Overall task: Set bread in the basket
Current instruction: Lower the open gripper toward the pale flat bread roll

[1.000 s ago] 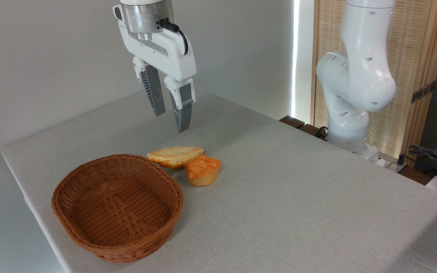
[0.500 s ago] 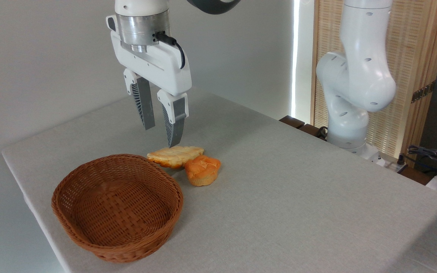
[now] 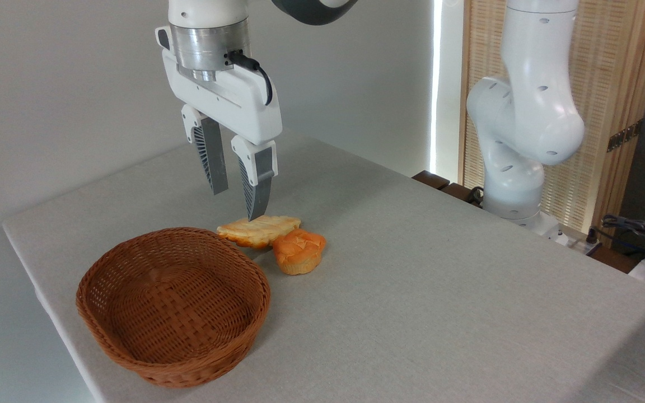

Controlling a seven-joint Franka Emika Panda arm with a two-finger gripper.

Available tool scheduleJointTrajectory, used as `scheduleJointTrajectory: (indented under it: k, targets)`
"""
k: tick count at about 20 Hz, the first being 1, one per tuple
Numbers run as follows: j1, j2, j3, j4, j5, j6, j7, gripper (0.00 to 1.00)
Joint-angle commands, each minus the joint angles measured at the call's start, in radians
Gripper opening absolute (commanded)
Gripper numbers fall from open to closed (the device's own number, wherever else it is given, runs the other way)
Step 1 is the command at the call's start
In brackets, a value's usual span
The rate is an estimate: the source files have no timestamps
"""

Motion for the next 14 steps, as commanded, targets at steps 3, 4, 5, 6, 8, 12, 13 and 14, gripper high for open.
scheduleJointTrajectory:
  k: [3,4,5,6,8,12,13,14]
  targets:
    - [-0.019,0.021,0.008,-0.007,0.0,0.007,0.019,1.0]
    - [-0.02,0.027,0.005,-0.007,0.0,0.009,0.031,1.0]
    - [-0.023,0.036,0.003,-0.007,0.0,0.009,0.032,1.0]
    - [-0.028,0.051,0.002,-0.007,0.0,0.009,0.03,1.0]
    - [-0.031,0.068,-0.026,-0.01,0.0,0.01,0.03,1.0]
    - [-0.039,0.065,-0.035,-0.05,-0.002,0.015,0.03,1.0]
    - [-0.052,0.062,-0.035,-0.065,-0.002,0.02,0.03,1.0]
    - [-0.055,0.058,-0.035,-0.087,-0.006,0.038,0.028,1.0]
